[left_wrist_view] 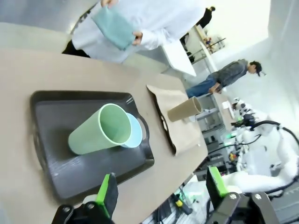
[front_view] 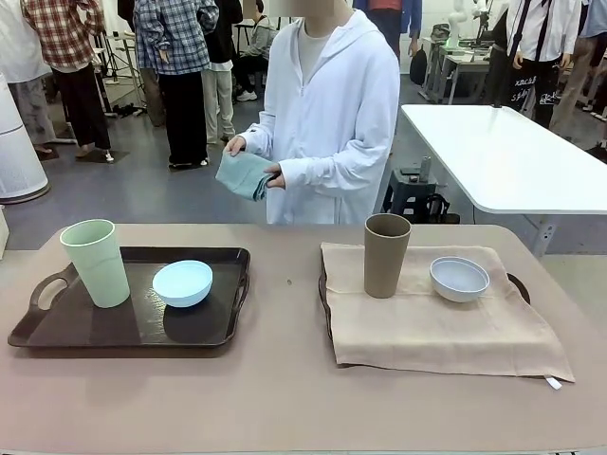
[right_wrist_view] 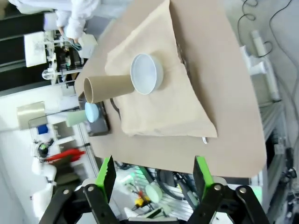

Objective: Set up a tray with a mat and arrange the tableware.
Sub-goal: Pick up the Picnic Bowl and Reusable plastic cup from the Handle tray in front of the human's position and hold them in the air.

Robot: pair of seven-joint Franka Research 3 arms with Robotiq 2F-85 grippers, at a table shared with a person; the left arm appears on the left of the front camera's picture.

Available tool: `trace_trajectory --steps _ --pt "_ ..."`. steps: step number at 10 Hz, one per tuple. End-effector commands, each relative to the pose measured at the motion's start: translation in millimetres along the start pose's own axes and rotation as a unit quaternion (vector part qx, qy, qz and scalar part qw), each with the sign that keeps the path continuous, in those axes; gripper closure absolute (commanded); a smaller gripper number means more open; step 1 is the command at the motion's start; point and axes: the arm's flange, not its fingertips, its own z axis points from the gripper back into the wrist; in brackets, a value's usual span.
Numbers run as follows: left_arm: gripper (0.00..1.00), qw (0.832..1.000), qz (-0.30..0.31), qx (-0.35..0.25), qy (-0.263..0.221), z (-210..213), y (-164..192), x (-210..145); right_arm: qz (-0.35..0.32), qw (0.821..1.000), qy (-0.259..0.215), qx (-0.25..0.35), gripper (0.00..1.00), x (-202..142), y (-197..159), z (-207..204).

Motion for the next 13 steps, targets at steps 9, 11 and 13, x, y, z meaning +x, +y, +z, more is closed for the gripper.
trace_trajectory --steps 9,11,13 --pt "0.0 0.999 0.025 -0.024 -0.014 21 26 -12 -0.032 0.997 -0.02 0.063 0.14 -8 -31 26" --pt "0.0 0.999 0.025 -0.024 -0.014 21 26 -12 -0.032 0.997 -0.02 0.063 0.14 -8 -31 26" --pt "0.0 0.999 0.025 -0.024 -0.014 21 26 -12 -0.032 0.997 -0.02 0.063 0.14 -8 -31 26"
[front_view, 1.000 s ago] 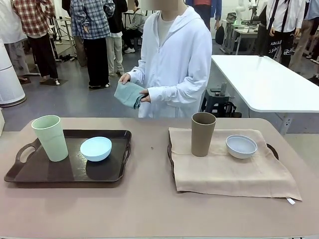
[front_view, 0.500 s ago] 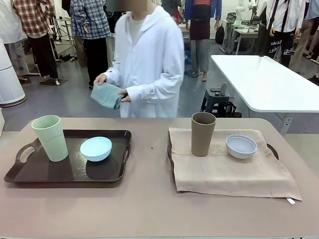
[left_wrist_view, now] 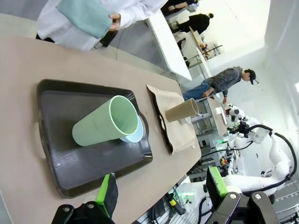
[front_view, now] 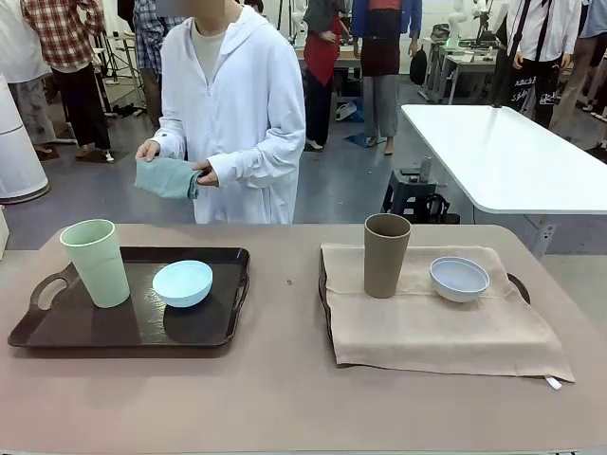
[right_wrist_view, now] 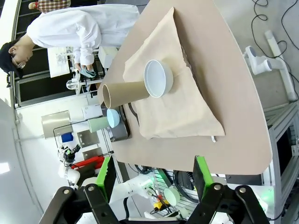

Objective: Set up a tray with a mat and arrange the tableware.
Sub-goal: Pick up the Picnic Bowl and Reusable plastic cup from the Handle tray in front of the human's position and hold them in the air.

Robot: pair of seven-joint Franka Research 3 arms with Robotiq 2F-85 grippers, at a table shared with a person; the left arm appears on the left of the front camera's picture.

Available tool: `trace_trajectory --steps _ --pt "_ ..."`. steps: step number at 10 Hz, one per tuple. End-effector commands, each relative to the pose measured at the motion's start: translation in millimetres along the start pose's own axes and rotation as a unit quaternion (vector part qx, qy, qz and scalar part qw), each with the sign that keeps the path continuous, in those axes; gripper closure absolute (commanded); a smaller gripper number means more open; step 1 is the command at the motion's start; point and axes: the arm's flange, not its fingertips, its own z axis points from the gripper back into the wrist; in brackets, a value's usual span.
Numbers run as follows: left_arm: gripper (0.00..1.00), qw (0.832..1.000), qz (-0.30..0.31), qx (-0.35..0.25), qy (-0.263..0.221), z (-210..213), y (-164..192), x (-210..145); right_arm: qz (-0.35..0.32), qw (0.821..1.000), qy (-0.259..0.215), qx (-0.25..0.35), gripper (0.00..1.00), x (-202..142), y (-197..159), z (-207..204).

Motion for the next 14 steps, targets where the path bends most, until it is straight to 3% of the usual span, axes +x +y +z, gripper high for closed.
trace_trajectory --steps 1,14 --pt "0.0 1.0 -0.005 -0.01 -0.007 2.1 -0.4 2.3 -0.001 1.0 0.002 0.003 0.14 0.7 -0.6 -1.0" --pt "0.0 1.0 -0.005 -0.01 -0.007 2.1 -0.4 2.3 -0.001 1.0 0.002 0.003 0.14 0.7 -0.6 -1.0"
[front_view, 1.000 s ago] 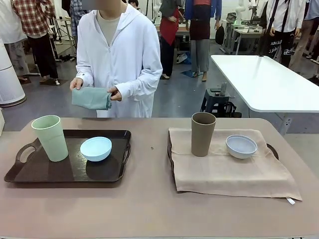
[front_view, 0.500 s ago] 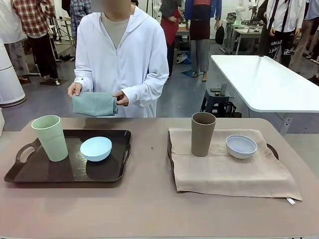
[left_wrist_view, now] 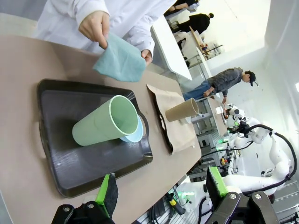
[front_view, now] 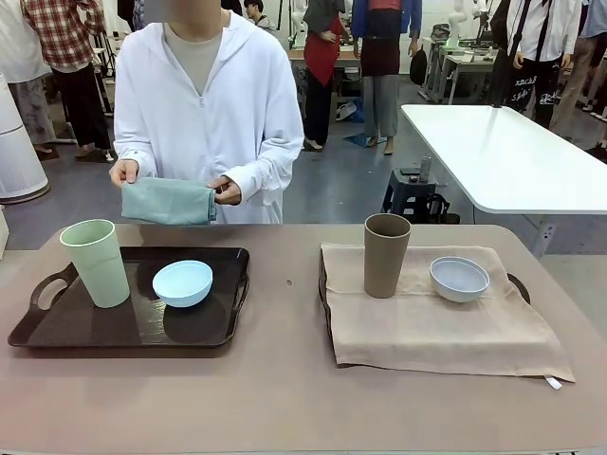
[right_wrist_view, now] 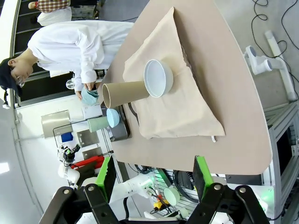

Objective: Set up a tray with a mat and arrange the tableware.
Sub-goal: Pick up the Picnic Bowl and Reusable plastic cup from the Handle tray in front of the human's position and hold them in the air.

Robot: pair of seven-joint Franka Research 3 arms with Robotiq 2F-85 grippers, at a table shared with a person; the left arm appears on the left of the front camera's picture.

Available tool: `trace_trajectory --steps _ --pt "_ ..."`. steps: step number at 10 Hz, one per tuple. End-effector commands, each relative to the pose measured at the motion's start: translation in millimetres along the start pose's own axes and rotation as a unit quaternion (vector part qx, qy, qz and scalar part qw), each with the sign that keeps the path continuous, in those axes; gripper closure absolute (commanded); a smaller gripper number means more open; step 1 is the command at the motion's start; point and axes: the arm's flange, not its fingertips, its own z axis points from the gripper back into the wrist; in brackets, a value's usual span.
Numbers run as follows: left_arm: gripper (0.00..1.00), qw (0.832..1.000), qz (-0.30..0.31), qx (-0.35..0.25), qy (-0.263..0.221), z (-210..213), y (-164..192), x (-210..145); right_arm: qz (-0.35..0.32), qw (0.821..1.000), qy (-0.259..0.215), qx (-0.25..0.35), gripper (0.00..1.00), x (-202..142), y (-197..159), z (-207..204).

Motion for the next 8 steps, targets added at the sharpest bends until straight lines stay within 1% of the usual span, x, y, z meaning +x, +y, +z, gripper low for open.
trace_trajectory --steps 1,8 --pt "0.0 1.0 -0.005 -0.011 -0.007 2.2 -0.1 2.3 -0.001 1.0 0.001 0.004 0.14 0.4 -1.1 -0.2" --pt "0.0 1.0 -0.005 -0.011 -0.007 2.2 -0.1 2.3 -0.001 1.0 0.001 0.004 0.14 0.4 -1.1 -0.2"
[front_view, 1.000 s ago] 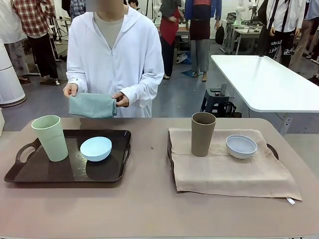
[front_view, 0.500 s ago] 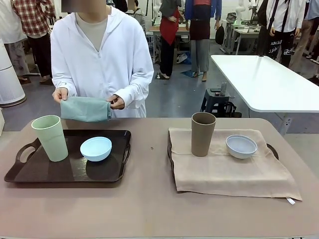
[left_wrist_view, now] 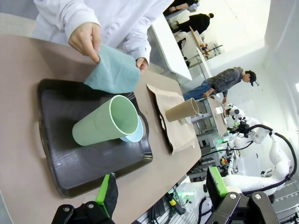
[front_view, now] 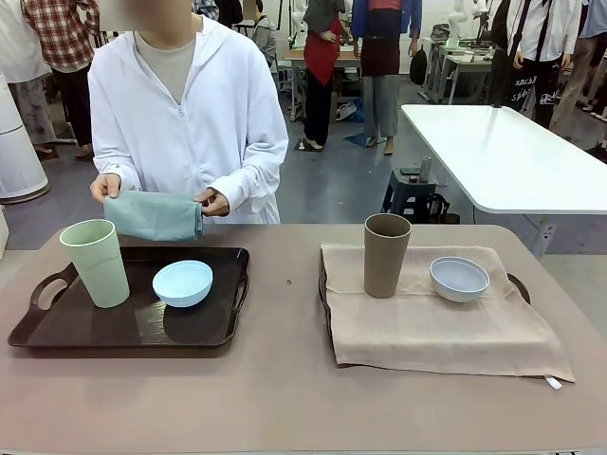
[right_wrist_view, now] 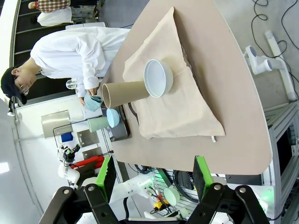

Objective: Set up a tray with a mat and arrange the tableware.
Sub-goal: Pick up the Picnic Bowl and Reusable plastic cup from the Handle tray in front of the human's position and hold them in the air.

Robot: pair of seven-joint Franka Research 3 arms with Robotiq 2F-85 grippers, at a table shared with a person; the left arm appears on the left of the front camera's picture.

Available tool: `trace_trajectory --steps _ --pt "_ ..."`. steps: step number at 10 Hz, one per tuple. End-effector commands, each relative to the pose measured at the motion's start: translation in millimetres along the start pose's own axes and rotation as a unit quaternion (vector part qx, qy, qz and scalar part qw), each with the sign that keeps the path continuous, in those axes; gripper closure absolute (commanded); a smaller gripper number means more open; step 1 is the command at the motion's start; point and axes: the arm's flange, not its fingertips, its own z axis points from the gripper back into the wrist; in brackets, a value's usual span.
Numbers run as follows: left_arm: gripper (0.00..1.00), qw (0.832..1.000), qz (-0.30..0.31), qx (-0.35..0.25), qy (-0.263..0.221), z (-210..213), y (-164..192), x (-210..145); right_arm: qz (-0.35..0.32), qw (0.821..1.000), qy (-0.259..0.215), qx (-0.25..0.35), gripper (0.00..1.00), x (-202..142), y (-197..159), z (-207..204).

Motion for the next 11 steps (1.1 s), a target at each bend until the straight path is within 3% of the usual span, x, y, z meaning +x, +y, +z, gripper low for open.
trace_trajectory --steps 1,11 --pt "0.0 1.0 -0.006 -0.01 -0.008 2.4 -0.5 2.3 -0.001 1.0 0.001 0.004 0.14 0.4 -1.1 -0.1" --pt "0.0 1.0 -0.006 -0.01 -0.008 2.4 -0.5 2.3 -0.001 1.0 0.001 0.004 0.14 0.4 -1.1 -0.1"
